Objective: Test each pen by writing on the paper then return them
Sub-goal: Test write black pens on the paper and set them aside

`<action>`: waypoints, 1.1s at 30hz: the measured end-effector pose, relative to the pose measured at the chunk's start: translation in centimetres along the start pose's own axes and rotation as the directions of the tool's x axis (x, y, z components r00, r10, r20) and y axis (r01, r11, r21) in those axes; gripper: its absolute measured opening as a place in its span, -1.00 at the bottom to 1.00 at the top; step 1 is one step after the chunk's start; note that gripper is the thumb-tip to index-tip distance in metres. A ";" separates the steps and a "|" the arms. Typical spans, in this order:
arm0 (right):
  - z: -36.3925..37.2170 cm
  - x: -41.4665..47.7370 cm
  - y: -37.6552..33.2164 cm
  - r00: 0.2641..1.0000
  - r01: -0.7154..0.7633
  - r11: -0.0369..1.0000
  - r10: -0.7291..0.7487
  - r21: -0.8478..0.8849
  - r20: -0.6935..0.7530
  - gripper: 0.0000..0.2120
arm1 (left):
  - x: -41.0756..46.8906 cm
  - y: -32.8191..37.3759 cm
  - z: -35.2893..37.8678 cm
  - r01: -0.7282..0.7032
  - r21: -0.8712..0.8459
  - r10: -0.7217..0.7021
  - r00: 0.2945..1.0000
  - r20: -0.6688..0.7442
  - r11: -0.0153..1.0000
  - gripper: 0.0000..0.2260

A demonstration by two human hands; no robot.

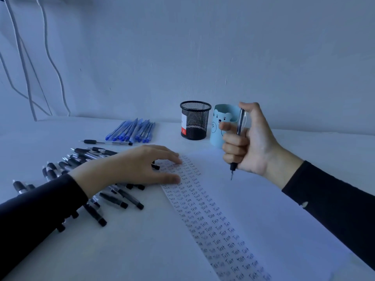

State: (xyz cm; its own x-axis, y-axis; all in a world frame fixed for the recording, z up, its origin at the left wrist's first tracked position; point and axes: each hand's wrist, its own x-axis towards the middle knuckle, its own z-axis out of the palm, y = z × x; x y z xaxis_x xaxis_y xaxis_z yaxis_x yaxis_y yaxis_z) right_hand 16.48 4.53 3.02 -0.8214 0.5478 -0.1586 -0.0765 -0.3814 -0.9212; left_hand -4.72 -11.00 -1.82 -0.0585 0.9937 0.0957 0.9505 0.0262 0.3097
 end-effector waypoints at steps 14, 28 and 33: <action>-0.3 0.8 2.2 0.997 0.006 0.879 0.033 -0.477 0.072 -0.36 | 0.0 0.3 -0.1 0.013 -0.022 -0.012 1.000 0.028 1.000 -0.47; 0.2 2.2 5.5 0.939 0.264 0.611 -0.340 -0.746 0.053 -0.56 | 0.1 -0.3 0.1 0.012 -0.028 -0.011 0.999 0.032 1.000 -0.45; 0.3 2.2 6.2 0.939 0.286 0.620 -0.333 -0.731 0.085 -0.59 | 0.2 -0.3 0.2 0.005 -0.022 -0.005 1.000 0.019 1.000 -0.43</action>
State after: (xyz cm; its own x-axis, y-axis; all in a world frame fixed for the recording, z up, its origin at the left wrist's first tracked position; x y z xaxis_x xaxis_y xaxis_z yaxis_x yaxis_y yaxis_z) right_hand 14.00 3.16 -2.94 -0.7937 0.5784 0.1882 0.1308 0.4645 -0.8759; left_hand -4.95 -10.82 -2.08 -0.0569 0.9955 0.0759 0.9431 0.0287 0.3314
